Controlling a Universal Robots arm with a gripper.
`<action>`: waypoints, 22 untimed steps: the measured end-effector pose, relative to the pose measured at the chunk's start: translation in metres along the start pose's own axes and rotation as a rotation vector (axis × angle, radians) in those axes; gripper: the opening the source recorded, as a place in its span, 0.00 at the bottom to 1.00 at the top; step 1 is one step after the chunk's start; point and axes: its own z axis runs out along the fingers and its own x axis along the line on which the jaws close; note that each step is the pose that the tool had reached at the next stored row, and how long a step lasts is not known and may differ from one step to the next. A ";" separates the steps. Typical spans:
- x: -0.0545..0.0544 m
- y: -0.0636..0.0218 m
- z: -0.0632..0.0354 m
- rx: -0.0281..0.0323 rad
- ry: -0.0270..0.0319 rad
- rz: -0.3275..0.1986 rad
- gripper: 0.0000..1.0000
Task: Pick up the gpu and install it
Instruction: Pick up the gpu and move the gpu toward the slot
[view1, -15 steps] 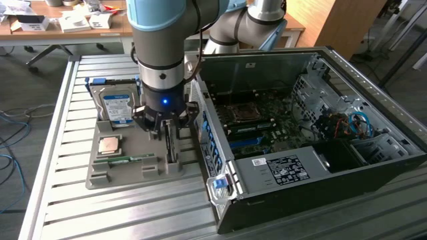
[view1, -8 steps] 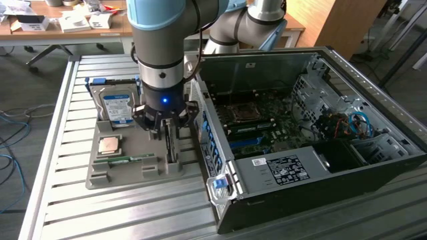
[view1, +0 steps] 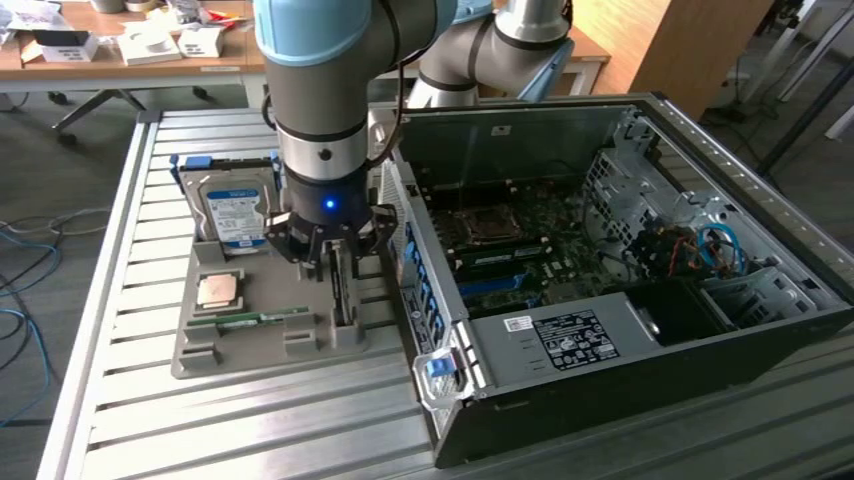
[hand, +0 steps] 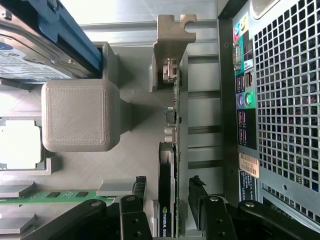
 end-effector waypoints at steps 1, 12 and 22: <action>0.000 0.0000 0.0001 -0.0001 -0.0001 0.000 0.47; 0.000 0.0000 0.0001 -0.0001 -0.0001 0.000 0.39; 0.000 -0.0001 0.0017 -0.0001 0.0000 0.000 0.39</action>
